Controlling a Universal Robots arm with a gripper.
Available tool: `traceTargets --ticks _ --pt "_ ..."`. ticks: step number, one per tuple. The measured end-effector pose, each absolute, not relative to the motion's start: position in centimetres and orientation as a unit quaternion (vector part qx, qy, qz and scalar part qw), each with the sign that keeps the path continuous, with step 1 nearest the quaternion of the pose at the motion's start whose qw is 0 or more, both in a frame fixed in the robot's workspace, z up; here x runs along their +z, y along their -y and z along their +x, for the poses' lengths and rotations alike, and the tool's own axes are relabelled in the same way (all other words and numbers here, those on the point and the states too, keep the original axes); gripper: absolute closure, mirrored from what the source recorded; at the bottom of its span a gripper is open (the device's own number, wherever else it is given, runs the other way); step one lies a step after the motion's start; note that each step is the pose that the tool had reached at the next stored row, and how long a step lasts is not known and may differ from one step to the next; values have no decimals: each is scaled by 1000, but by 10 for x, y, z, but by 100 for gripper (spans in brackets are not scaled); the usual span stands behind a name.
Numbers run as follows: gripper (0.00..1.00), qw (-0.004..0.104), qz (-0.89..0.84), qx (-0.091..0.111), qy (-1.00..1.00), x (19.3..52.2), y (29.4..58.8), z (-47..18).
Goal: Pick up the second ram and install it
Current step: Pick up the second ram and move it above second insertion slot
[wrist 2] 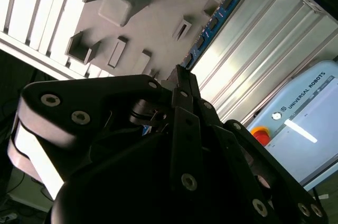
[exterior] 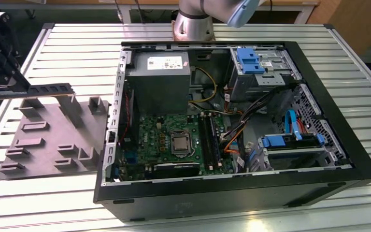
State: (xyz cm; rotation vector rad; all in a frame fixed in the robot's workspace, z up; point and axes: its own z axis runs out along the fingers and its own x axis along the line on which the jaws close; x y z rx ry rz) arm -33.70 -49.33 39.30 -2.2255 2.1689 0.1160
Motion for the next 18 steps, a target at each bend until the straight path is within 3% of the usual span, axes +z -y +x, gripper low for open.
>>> traceTargets --ticks 18 --pt "89 16 -716 37 -697 393 493 -319"
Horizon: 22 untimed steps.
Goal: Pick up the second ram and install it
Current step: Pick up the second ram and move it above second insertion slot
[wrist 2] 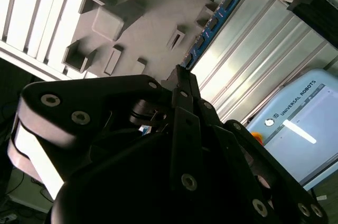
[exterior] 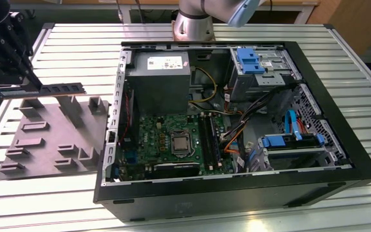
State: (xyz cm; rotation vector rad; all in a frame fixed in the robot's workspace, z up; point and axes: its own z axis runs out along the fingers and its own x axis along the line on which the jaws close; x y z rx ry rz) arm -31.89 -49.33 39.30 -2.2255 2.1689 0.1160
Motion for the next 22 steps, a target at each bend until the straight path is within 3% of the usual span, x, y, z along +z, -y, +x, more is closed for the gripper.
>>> traceTargets --ticks 22 --pt "89 16 -716 37 -697 393 493 -296"
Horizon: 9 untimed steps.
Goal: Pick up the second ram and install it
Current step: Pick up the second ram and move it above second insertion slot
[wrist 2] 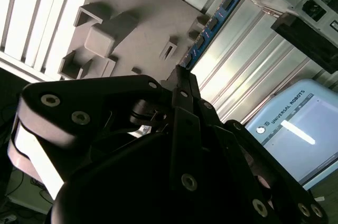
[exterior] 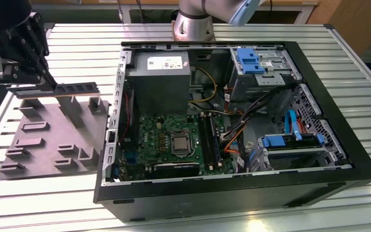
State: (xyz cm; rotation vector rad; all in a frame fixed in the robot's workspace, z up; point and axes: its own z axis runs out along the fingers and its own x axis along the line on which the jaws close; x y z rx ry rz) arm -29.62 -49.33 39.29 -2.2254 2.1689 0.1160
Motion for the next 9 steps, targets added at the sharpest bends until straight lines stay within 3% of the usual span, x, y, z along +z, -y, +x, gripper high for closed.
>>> traceTargets --ticks 9 --pt "89 16 -716 37 -697 393 493 -286"
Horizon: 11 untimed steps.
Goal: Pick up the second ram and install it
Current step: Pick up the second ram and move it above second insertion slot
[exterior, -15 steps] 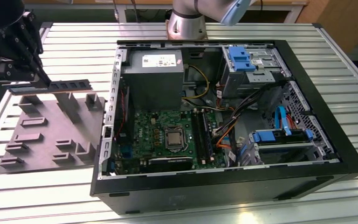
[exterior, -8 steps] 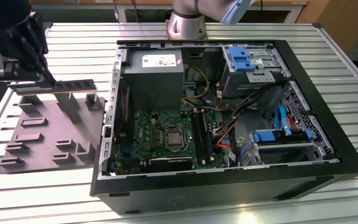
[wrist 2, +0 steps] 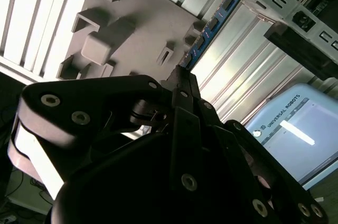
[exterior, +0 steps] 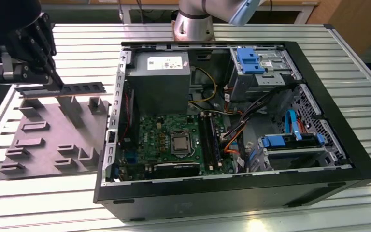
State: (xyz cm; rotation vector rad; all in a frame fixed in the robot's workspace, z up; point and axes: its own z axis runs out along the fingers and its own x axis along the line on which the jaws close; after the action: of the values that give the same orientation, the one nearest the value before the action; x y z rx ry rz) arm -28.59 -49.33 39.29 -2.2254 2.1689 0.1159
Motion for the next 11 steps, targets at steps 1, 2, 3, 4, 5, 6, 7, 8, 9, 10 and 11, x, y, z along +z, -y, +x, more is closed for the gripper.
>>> traceTargets --ticks 1,2,3,4,5,6,7,8,9,10,11 --pt "89 16 -716 37 -697 393 493 -285" --pt "89 16 -716 37 -697 393 493 -284" --pt "89 16 -716 37 -697 393 493 -282" --pt "89 16 -716 37 -697 393 493 -281" --pt "89 16 -716 37 -697 393 493 -280" --pt "89 16 -716 37 -697 393 493 -279" --pt "89 16 -716 37 -697 393 493 -278" --pt "89 16 -716 37 -697 393 493 -276" --pt "89 16 -716 37 -697 393 493 -275" --pt "89 16 -716 37 -697 393 493 -274" --pt "89 16 -716 37 -697 393 493 -273"
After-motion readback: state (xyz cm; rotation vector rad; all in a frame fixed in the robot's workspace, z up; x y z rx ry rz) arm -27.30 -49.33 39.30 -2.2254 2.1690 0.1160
